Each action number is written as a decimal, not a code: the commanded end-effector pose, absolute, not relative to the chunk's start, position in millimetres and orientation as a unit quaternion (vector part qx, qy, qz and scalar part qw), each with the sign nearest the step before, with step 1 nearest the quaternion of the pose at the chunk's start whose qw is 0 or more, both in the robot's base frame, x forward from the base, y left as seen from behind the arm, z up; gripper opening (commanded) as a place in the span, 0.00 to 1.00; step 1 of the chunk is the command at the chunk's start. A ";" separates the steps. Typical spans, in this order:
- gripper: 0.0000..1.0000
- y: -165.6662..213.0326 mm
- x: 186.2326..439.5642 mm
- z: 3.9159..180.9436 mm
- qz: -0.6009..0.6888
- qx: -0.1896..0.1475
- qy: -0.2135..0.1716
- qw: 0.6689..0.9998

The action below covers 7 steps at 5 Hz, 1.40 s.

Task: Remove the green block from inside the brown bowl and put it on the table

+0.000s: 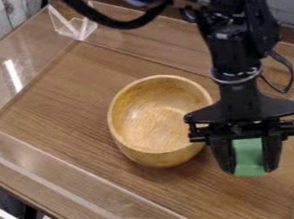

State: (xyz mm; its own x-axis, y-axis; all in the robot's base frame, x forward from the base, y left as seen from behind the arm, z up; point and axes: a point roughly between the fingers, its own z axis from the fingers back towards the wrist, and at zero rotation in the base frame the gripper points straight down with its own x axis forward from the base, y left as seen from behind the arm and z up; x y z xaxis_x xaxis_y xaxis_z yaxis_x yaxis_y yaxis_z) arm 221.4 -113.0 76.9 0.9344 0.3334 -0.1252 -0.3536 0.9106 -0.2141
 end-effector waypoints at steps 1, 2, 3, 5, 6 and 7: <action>0.00 -110.9 232.0 98.0 0.169 -0.141 0.011 0.975; 0.00 -108.2 232.4 97.6 0.174 -0.148 0.010 0.974; 0.00 -110.9 233.3 91.1 0.171 -0.149 0.013 0.974; 0.00 -115.9 234.3 78.4 0.165 -0.151 0.018 0.974; 0.00 -117.6 235.4 71.9 0.162 -0.152 0.020 0.975; 0.00 -118.2 236.7 66.9 0.159 -0.153 0.022 0.975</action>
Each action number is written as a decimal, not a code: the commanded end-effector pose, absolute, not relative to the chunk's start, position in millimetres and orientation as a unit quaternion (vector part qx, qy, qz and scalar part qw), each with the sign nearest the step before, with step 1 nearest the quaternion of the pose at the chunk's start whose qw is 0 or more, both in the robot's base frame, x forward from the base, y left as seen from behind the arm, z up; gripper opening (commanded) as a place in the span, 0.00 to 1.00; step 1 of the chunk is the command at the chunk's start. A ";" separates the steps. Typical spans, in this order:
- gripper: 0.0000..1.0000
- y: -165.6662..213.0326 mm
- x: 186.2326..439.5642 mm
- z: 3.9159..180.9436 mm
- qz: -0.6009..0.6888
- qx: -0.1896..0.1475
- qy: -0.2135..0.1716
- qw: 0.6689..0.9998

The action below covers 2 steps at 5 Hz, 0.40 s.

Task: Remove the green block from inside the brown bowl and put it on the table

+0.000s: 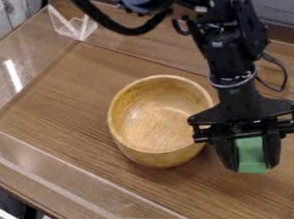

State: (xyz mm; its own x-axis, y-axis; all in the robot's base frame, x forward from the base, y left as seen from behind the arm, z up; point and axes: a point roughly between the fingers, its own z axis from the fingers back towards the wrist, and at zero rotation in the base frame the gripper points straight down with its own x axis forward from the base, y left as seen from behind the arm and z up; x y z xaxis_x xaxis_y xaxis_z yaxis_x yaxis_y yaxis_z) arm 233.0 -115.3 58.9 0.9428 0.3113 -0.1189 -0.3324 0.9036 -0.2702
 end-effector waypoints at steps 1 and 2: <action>0.00 -117.7 237.9 62.8 0.158 -0.154 0.025 0.975; 0.00 -116.5 238.2 59.5 0.157 -0.155 0.029 0.975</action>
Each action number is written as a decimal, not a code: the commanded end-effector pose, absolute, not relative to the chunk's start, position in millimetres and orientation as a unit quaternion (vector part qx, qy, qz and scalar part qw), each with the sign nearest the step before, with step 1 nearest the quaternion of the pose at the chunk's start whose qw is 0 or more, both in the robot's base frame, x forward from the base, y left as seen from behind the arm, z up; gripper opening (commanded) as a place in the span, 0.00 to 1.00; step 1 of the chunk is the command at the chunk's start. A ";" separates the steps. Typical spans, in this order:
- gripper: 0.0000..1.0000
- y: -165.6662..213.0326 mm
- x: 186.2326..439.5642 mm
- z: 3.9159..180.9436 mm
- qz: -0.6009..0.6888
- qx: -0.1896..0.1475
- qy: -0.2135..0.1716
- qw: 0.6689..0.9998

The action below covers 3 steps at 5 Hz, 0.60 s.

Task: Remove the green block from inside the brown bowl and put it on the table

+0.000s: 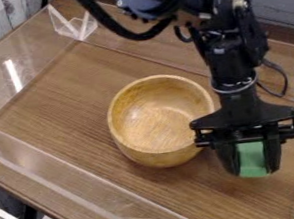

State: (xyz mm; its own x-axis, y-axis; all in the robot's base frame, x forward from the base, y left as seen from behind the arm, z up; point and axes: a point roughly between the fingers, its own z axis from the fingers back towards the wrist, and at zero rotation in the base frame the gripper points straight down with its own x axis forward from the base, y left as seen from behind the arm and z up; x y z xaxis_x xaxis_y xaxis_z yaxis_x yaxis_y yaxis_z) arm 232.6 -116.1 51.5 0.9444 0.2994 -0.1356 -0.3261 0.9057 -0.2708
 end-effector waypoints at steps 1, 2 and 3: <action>0.00 -115.2 238.1 56.8 0.157 -0.155 0.034 0.975; 0.00 -114.1 237.3 55.8 0.157 -0.156 0.039 0.974; 0.00 -113.0 236.5 54.8 0.157 -0.157 0.044 0.974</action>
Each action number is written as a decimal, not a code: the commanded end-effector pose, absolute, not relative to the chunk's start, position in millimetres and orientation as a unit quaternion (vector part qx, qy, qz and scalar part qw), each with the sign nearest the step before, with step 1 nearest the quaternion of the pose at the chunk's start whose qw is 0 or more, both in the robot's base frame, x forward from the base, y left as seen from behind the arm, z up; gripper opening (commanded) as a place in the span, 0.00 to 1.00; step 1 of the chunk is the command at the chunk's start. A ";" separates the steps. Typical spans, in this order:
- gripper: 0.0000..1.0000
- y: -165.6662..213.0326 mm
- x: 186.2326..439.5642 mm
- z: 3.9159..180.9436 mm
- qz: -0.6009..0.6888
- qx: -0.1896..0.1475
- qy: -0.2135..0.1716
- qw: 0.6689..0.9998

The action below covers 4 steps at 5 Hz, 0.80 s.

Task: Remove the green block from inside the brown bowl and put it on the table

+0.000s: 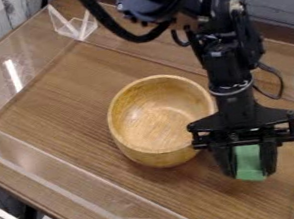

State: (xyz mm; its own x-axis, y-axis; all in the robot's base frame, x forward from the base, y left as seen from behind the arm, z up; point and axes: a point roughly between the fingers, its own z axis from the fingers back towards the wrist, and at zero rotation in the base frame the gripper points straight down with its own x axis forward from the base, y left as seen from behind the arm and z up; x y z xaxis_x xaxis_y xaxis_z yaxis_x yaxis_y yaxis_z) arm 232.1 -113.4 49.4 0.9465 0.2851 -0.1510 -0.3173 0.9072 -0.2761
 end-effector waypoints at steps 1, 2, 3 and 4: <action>1.00 -111.9 236.0 53.9 0.156 -0.158 0.047 0.974; 1.00 -110.4 236.2 55.1 0.156 -0.158 0.049 0.974; 1.00 -107.5 236.8 55.5 0.159 -0.160 0.047 0.973; 1.00 -104.8 237.4 55.8 0.161 -0.161 0.046 0.973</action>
State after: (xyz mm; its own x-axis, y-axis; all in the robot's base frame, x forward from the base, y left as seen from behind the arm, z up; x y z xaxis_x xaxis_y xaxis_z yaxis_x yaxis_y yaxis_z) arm 233.1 -104.6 47.4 0.9405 0.2958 -0.1673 -0.3328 0.9013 -0.2774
